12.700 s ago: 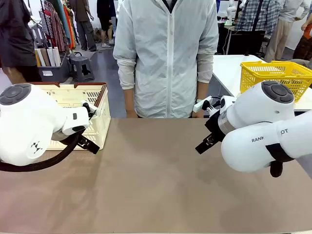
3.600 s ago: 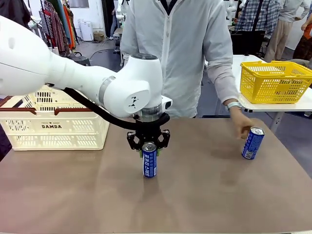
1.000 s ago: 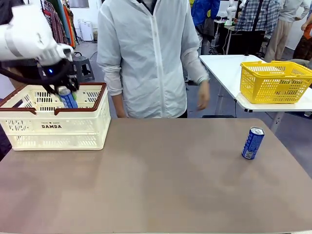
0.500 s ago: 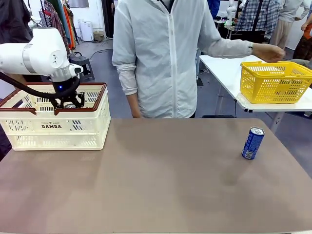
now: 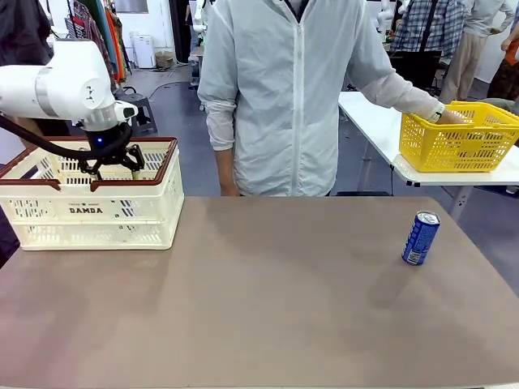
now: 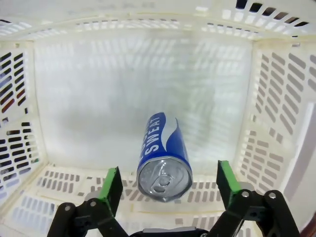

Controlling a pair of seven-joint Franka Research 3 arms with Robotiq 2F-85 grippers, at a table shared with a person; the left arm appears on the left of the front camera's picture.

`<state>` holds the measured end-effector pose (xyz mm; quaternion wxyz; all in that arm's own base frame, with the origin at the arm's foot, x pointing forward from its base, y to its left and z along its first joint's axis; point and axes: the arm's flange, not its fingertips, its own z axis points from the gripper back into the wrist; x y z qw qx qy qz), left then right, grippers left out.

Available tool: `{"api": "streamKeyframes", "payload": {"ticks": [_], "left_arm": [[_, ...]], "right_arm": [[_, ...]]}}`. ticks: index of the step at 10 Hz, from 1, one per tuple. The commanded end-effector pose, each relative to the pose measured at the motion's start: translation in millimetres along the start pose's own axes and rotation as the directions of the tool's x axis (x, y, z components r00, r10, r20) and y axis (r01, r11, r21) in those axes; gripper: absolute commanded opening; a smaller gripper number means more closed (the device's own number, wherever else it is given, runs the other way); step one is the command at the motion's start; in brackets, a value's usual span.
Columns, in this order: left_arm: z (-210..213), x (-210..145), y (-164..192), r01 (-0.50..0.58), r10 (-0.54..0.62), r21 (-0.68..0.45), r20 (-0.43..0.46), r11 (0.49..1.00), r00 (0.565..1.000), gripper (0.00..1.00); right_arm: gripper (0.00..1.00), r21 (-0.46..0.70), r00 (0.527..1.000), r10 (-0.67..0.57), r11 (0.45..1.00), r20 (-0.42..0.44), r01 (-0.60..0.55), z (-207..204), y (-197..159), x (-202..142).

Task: Place the drinks into the Shopping basket.
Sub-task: Pick up one drink and place it into the Shopping basket.

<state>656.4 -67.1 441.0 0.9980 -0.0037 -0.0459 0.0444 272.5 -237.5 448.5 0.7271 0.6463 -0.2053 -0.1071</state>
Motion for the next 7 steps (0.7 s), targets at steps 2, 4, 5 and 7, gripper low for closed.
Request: {"api": "streamKeyframes", "payload": {"ticks": [2, 4, 5, 7], "left_arm": [[69, -23, 24, -0.007, 0.013, -0.109, 0.056, 0.994, 0.998, 1.00], [174, -71, 72, 0.039, -0.029, -0.352, 0.033, 0.935, 0.999, 1.00], [201, -94, 95, 0.021, -0.068, -0.439, -0.093, 0.898, 0.993, 1.00], [208, -126, 148, 0.079, -0.235, -0.614, -0.178, 0.785, 0.955, 1.00]], "right_arm": [[1.00, 0.020, 1.000, 0.026, 0.999, 0.008, -0.026, -1, 2, 2], [1.00, 0.020, 1.000, 0.026, 0.999, 0.008, -0.026, -1, 2, 2], [1.00, 0.020, 1.000, 0.026, 0.999, 0.008, -0.026, -1, 2, 2], [1.00, 0.020, 1.000, 0.026, 0.999, 0.008, -0.026, -1, 2, 2]]}}
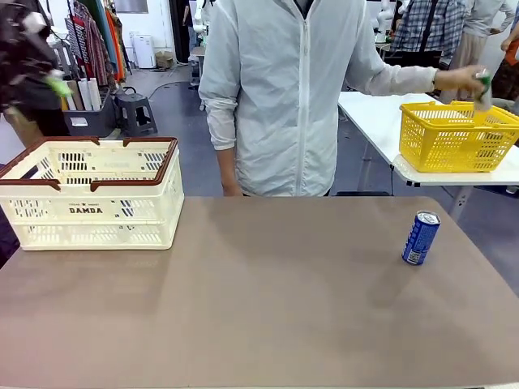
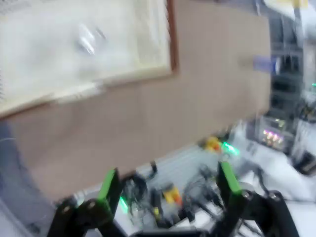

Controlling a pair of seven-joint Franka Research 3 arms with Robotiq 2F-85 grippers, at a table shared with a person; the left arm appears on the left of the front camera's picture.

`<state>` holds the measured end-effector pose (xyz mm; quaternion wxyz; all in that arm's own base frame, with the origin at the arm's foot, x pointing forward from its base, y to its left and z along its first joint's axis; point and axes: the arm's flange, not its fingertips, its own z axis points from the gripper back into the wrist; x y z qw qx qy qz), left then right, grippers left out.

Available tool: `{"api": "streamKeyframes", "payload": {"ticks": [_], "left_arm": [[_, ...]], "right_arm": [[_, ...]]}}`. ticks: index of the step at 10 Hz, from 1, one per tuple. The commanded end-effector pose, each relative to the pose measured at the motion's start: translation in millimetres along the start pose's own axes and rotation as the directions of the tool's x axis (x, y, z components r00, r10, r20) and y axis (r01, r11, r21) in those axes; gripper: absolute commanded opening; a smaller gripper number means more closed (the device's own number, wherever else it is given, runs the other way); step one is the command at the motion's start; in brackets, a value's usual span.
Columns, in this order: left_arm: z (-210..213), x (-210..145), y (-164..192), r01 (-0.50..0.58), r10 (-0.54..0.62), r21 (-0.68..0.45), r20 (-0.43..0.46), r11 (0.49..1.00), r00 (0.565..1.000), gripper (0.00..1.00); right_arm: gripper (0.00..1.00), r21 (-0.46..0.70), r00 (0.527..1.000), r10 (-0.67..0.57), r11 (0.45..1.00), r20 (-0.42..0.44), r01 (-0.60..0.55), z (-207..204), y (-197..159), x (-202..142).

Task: Place the drinks into the Shopping basket.
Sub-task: Pick up one drink and place it into the Shopping basket.

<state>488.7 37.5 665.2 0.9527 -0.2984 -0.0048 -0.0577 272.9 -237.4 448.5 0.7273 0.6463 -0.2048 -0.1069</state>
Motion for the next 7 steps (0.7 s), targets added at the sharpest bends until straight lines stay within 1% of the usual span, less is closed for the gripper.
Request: {"api": "streamKeyframes", "payload": {"ticks": [1, 2, 3, 4, 5, 6, 7], "left_arm": [[6, -10, 75, -0.190, 0.167, -0.224, -0.114, 0.956, 0.979, 1.00], [12, -32, 109, -0.290, 0.287, -0.433, -0.072, 0.853, 0.955, 1.00], [4, -65, 145, -0.270, 0.302, -0.584, -0.044, 0.765, 0.952, 1.00], [-11, -90, 171, -0.232, 0.319, -0.659, 0.012, 0.715, 0.948, 1.00], [-28, -108, 189, -0.180, 0.309, -0.702, 0.061, 0.690, 0.949, 1.00], [-39, -117, 205, -0.135, 0.293, -0.710, 0.104, 0.691, 0.950, 1.00], [-5, -96, 202, -0.282, 0.327, -0.629, -0.046, 0.724, 0.944, 1.00]], "right_arm": [[1.00, 0.021, 1.000, 0.026, 0.999, 0.010, -0.026, 0, 2, 2], [1.00, 0.021, 1.000, 0.026, 0.999, 0.010, -0.026, 0, 2, 2], [1.00, 0.021, 1.000, 0.026, 0.999, 0.010, -0.026, 0, 2, 2], [1.00, 0.021, 1.000, 0.026, 0.999, 0.010, -0.026, 0, 2, 2], [1.00, 0.021, 1.000, 0.026, 0.999, 0.010, -0.026, 0, 2, 2], [1.00, 0.021, 1.000, 0.026, 0.999, 0.010, -0.026, 0, 2, 2], [1.00, 0.021, 1.000, 0.026, 0.999, 0.010, -0.026, 0, 2, 2]]}}
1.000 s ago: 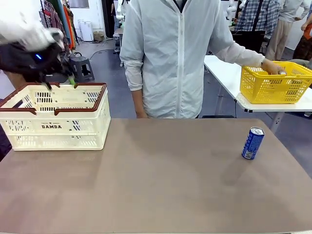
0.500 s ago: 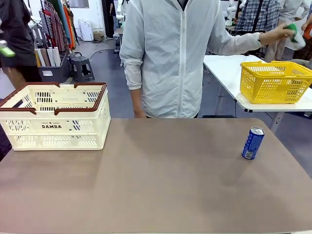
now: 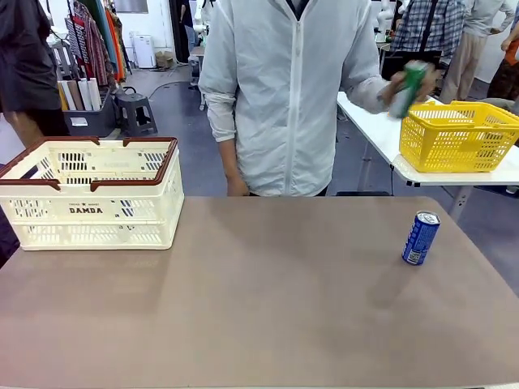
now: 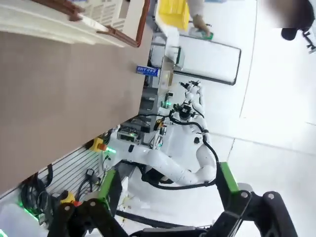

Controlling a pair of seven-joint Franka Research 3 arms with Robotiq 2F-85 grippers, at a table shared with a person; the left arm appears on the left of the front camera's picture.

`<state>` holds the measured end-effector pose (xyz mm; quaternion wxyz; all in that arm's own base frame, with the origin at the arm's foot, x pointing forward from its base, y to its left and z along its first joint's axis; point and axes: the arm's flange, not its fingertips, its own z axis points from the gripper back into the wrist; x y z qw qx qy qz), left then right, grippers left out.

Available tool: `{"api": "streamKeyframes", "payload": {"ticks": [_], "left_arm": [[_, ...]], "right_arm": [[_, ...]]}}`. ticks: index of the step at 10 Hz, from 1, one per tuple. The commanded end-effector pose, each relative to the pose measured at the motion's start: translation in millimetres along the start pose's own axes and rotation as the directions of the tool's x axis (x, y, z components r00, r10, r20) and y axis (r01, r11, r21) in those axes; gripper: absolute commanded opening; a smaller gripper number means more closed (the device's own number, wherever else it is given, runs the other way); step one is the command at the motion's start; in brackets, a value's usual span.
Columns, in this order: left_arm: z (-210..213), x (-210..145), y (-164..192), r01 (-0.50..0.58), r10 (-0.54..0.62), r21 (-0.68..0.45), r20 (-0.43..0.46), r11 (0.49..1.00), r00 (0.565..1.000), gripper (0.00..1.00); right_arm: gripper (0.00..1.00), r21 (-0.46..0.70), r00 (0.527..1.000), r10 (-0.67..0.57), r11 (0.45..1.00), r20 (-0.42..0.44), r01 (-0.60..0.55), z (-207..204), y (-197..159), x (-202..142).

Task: Place the drinks into the Shopping basket.
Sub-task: Pick up one drink and place it into the Shopping basket.

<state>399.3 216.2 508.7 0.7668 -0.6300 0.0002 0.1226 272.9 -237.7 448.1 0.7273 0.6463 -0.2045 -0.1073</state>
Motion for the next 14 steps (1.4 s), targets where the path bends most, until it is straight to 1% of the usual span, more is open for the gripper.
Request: {"api": "streamKeyframes", "payload": {"ticks": [1, 9, 10, 11, 12, 13, 14], "left_arm": [[-2, 9, -37, -0.013, 0.018, 0.093, -0.053, 0.996, 0.998, 1.00], [-2, 9, -37, -0.013, 0.018, 0.093, -0.053, 0.996, 0.998, 1.00], [-2, 9, -37, -0.013, 0.018, 0.093, -0.053, 0.996, 0.998, 1.00], [-2, 9, -37, -0.013, 0.018, 0.093, -0.053, 0.996, 0.998, 1.00], [-2, 9, -37, -0.013, 0.018, 0.093, -0.053, 0.996, 0.998, 1.00], [-2, 9, -37, -0.013, 0.018, 0.093, -0.053, 0.996, 0.998, 1.00], [-2, 9, -37, -0.013, 0.018, 0.093, -0.053, 0.996, 0.998, 1.00]], "right_arm": [[1.00, 0.021, 1.000, 0.027, 0.999, 0.009, -0.027, -1, 2, 2], [1.00, 0.021, 1.000, 0.027, 0.999, 0.009, -0.027, -1, 2, 2], [1.00, 0.000, 1.000, 0.000, 1.000, 0.000, 0.000, 0, 0, 0], [1.00, -0.231, 0.990, 0.108, 0.965, -0.086, -0.126, -33, 32, -6], [1.00, -0.449, 0.969, 0.185, 0.861, -0.162, -0.239, -69, 57, -5], [1.00, -0.603, 0.926, 0.252, 0.705, -0.280, -0.374, -109, 77, -1], [1.00, -0.727, 0.891, 0.300, 0.518, -0.340, -0.452, -140, 87, 4]]}}
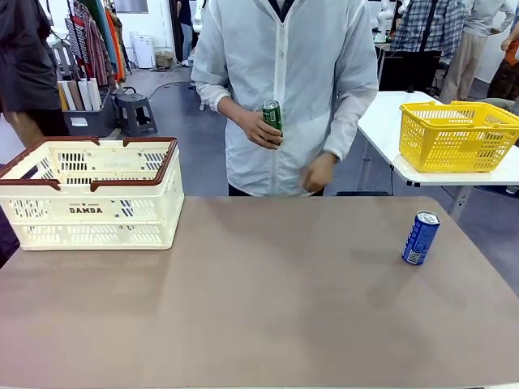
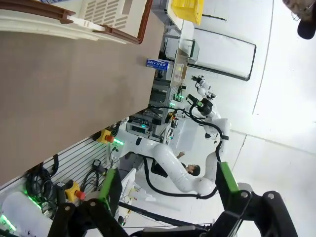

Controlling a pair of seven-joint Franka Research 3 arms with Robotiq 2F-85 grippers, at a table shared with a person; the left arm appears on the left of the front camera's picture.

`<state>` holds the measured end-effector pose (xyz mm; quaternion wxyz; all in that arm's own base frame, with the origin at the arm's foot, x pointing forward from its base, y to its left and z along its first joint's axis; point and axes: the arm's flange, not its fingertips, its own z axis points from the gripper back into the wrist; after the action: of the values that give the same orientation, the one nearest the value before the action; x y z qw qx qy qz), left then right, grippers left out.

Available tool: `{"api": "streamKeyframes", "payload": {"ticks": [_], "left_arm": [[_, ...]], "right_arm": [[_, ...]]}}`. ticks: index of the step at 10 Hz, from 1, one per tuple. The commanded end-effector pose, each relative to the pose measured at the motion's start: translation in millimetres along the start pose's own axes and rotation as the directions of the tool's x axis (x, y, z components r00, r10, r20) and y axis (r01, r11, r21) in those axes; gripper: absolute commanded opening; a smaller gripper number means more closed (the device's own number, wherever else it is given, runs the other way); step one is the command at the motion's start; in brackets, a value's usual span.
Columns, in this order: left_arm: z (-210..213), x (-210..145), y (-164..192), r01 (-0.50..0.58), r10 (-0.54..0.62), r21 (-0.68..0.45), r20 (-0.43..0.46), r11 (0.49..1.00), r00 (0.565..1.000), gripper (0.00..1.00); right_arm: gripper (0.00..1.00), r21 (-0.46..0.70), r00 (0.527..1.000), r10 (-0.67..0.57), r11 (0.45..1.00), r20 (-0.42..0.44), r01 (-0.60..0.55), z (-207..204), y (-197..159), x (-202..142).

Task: Place the drinks into the Shopping basket.
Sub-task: Pick up one drink and place it into the Shopping basket.

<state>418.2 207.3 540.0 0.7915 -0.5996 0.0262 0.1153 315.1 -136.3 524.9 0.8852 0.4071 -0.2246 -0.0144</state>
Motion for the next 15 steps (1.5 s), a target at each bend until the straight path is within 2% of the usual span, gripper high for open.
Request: {"api": "streamKeyframes", "payload": {"ticks": [1, 2, 3, 4, 5, 6, 7, 9, 12, 15], "left_arm": [[3, -2, -1, 0.001, 0.000, 0.009, -0.012, 1.000, 1.000, 1.00], [3, -2, -1, 0.001, 0.000, 0.009, -0.012, 1.000, 1.000, 1.00], [3, -2, -1, 0.001, 0.000, 0.009, -0.012, 1.000, 1.000, 1.00], [3, -2, -1, 0.001, 0.000, 0.009, -0.012, 1.000, 1.000, 1.00], [3, -2, -1, 0.001, 0.000, 0.009, -0.012, 1.000, 1.000, 1.00], [3, -2, -1, 0.001, 0.000, 0.009, -0.012, 1.000, 1.000, 1.00], [3, -2, -1, 0.001, 0.000, 0.009, -0.012, 1.000, 1.000, 1.00], [3, -2, -1, 0.001, 0.000, 0.009, -0.012, 1.000, 1.000, 1.00], [3, -2, -1, 0.001, 0.000, 0.009, -0.012, 1.000, 1.000, 1.00], [3, -2, -1, 0.001, 0.000, 0.009, -0.012, 1.000, 1.000, 1.00]], "right_arm": [[1.00, -0.504, 0.968, 0.196, 0.827, -0.156, -0.248, -52, 35, 11], [1.00, -0.592, 0.947, 0.249, 0.740, -0.202, -0.321, -75, 51, 14], [1.00, -0.636, 0.931, 0.280, 0.680, -0.236, -0.366, -93, 62, 12], [1.00, -0.708, 0.925, 0.303, 0.601, -0.229, -0.372, -104, 69, 7], [1.00, -0.689, 0.927, 0.316, 0.628, -0.200, -0.362, -101, 76, -4], [1.00, -0.613, 0.944, 0.299, 0.722, -0.142, -0.320, -79, 90, -23], [1.00, -0.605, 0.910, 0.361, 0.684, -0.205, -0.408, -107, 82, 10], [1.00, -0.632, 0.911, 0.361, 0.663, -0.199, -0.401, -96, 87, 5], [1.00, -0.617, 0.944, 0.231, 0.715, -0.235, -0.328, -126, 54, 64], [1.00, -0.585, 0.953, 0.112, 0.767, -0.282, -0.263, -172, 13, 96]]}}
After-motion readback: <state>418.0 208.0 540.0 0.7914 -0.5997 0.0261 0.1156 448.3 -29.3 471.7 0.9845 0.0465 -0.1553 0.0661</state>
